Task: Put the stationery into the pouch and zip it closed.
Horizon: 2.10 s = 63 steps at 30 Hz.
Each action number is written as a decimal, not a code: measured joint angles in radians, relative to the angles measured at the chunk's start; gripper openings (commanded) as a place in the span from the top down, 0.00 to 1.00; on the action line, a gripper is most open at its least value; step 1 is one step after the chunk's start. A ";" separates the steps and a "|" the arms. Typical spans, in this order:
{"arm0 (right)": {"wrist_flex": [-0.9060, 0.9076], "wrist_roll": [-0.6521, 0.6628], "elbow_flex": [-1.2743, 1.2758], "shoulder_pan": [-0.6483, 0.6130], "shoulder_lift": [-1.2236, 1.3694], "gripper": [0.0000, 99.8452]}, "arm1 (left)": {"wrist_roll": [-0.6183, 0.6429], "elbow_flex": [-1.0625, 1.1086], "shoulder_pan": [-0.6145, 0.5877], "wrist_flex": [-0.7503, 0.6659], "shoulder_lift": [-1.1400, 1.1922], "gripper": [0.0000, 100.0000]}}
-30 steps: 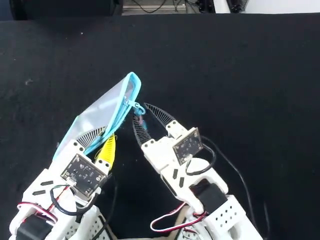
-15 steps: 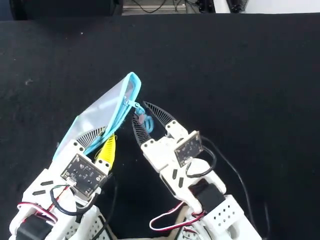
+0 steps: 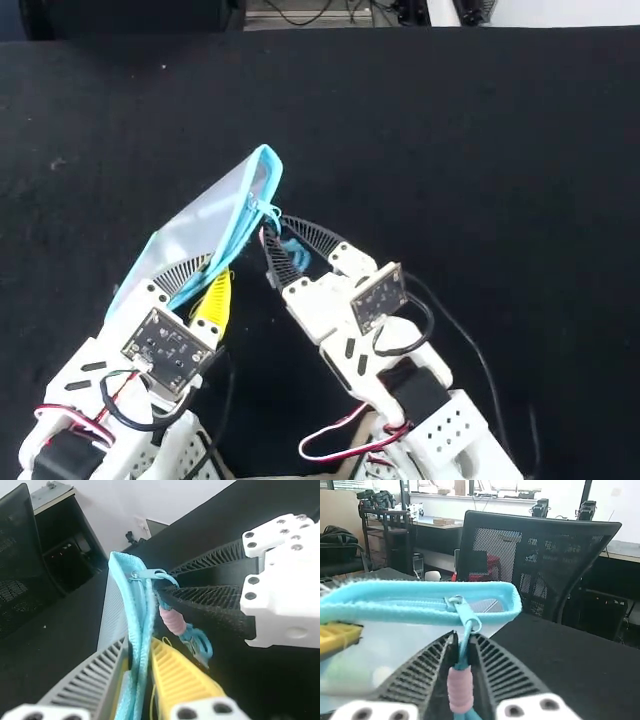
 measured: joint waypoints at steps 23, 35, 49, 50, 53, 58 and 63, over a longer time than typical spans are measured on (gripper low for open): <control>-0.002 0.000 0.000 0.000 0.000 0.89 | 0.002 -0.034 -0.008 0.025 0.000 0.97; -0.002 0.000 0.000 0.000 0.000 0.89 | 0.005 -0.034 0.029 0.044 0.000 0.97; -0.002 0.006 0.000 0.002 0.000 0.99 | 0.005 -0.037 0.040 0.049 0.000 0.97; -0.002 0.006 0.000 0.002 0.000 0.99 | 0.005 -0.037 0.040 0.049 0.000 0.97; -0.002 0.006 0.000 0.002 0.000 0.99 | 0.005 -0.037 0.040 0.049 0.000 0.97; -0.002 0.006 0.000 0.032 0.000 0.99 | 0.005 -0.037 0.040 0.049 0.000 0.97; 0.120 0.006 -0.055 0.060 0.005 0.99 | 0.005 -0.037 0.040 0.049 0.000 0.97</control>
